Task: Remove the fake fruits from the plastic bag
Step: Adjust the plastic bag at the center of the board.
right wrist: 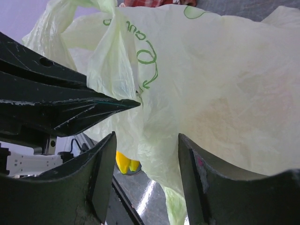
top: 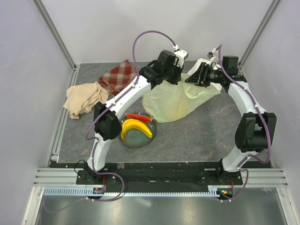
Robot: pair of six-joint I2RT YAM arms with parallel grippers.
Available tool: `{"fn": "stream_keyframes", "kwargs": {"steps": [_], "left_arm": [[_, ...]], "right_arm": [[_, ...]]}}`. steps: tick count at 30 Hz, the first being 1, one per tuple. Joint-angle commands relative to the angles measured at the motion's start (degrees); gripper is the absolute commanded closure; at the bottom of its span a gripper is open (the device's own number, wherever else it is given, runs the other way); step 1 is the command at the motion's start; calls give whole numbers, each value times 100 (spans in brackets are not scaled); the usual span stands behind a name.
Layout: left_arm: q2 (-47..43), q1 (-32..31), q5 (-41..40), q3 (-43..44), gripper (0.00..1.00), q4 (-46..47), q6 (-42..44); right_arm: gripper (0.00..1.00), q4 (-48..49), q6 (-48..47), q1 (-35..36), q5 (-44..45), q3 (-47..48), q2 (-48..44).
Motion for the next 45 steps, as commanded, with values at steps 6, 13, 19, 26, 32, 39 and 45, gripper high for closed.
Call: {"fn": "stream_keyframes", "kwargs": {"steps": [6, 13, 19, 26, 32, 39, 45], "left_arm": [[69, 427, 1486, 1277, 98, 675, 280], [-572, 348, 2420, 574, 98, 439, 367], [-450, 462, 2307, 748, 98, 298, 1035], [8, 656, 2323, 1935, 98, 227, 1799], [-721, 550, 3147, 815, 98, 44, 2266], [-1688, 453, 4178, -1560, 98, -1090, 2222], [-2813, 462, 4161, -3152, 98, -1232, 2056]], "right_arm": [[22, -911, -1001, -184, 831, 993, 733], [50, -938, -1187, -210, 1473, 1299, 1259], [94, -324, -291, -447, 1219, 2318, 2006], [97, 413, 87, -754, 1140, 3348, 2035], [94, 618, -25, -1176, 903, 1983, 990], [63, -1243, -1659, -1318, 1333, -394, -1091], [49, -1966, -2215, -1274, 1404, 234, -1842]]}}
